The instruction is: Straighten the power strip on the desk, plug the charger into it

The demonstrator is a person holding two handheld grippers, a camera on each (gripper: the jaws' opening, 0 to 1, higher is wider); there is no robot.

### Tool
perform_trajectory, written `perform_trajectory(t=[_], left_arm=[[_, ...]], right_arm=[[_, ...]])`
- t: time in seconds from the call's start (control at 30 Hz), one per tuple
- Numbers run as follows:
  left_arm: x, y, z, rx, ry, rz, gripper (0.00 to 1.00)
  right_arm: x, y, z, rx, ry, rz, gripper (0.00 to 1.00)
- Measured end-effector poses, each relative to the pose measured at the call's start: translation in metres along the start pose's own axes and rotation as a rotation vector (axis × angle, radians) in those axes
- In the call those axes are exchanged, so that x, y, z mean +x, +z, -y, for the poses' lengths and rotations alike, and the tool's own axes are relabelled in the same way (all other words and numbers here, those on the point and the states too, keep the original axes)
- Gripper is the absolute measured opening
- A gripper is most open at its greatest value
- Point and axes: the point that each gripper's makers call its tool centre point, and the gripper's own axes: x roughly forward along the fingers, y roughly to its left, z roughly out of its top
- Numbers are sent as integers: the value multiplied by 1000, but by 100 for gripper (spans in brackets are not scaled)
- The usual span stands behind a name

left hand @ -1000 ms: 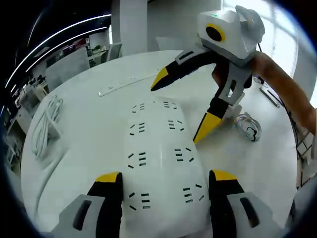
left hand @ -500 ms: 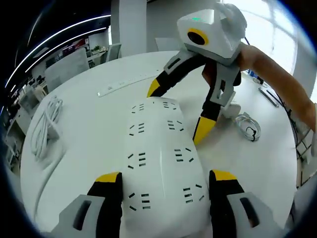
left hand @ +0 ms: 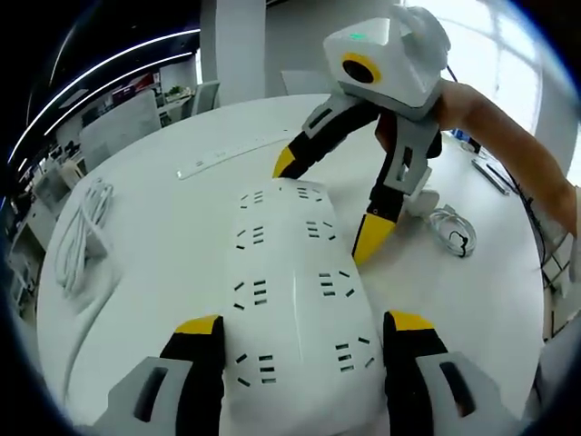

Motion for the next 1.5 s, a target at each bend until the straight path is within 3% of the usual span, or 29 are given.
perform_trajectory(t=[0.3,0.47,1.1,1.23,1.33,1.5], left_arm=[[-1,-2,5,16,-12,-3,72],[-1,-3,6,18,-15,-3,71],[-1,-4,7,58,-53,-24,71],[-2,-4,7,58,-54,-22,71],[-2,-4,7,57,-56,-17,71],[-2,-4,7,59,-61,-19,71]], right_arm=[[-3,-3,-2,-24,5,-6,62],[-2,2,-3,-90,19,-7,65],[-7,-7,-6,-33,10,-41,61],[-4,0,-4,-126,18,-15,65],[-3,-1,2,-120,21,-21,70],[1,5,10,-205,33,-72,80]])
